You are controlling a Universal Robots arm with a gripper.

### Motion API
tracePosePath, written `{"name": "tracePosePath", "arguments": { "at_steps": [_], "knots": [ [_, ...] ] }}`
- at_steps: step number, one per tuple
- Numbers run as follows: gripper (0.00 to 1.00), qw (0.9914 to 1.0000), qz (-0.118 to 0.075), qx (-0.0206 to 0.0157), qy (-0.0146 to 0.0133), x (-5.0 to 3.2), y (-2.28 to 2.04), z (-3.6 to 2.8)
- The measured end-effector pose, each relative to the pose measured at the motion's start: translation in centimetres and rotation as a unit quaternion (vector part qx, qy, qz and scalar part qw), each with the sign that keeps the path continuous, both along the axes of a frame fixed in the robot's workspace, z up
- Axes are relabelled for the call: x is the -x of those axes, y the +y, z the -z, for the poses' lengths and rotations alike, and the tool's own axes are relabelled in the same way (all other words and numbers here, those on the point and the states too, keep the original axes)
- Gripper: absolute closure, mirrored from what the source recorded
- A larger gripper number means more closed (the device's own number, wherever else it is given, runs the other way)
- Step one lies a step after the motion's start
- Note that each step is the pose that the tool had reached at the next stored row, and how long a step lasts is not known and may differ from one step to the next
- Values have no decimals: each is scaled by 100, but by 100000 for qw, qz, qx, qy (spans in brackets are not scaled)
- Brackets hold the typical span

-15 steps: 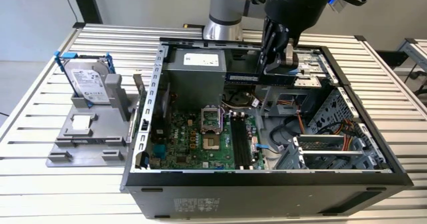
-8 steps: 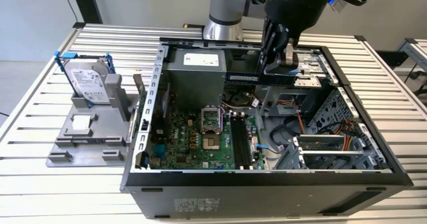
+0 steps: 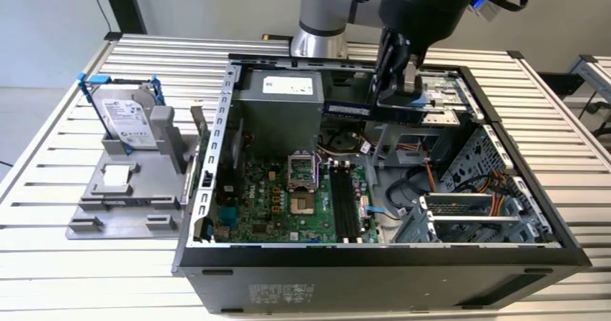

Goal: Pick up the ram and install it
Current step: 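Insert the ram into the slot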

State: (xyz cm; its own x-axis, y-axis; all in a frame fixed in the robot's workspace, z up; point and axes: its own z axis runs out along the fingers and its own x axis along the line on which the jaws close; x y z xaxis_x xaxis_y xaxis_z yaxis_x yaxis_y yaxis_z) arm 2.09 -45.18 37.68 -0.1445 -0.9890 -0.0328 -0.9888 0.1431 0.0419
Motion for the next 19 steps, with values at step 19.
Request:
{"name": "tracePosePath", "arguments": {
  "at_steps": [19],
  "knots": [
    [100, 98772, 15626, -5, -3, 0, 0, 1]
  ]
}}
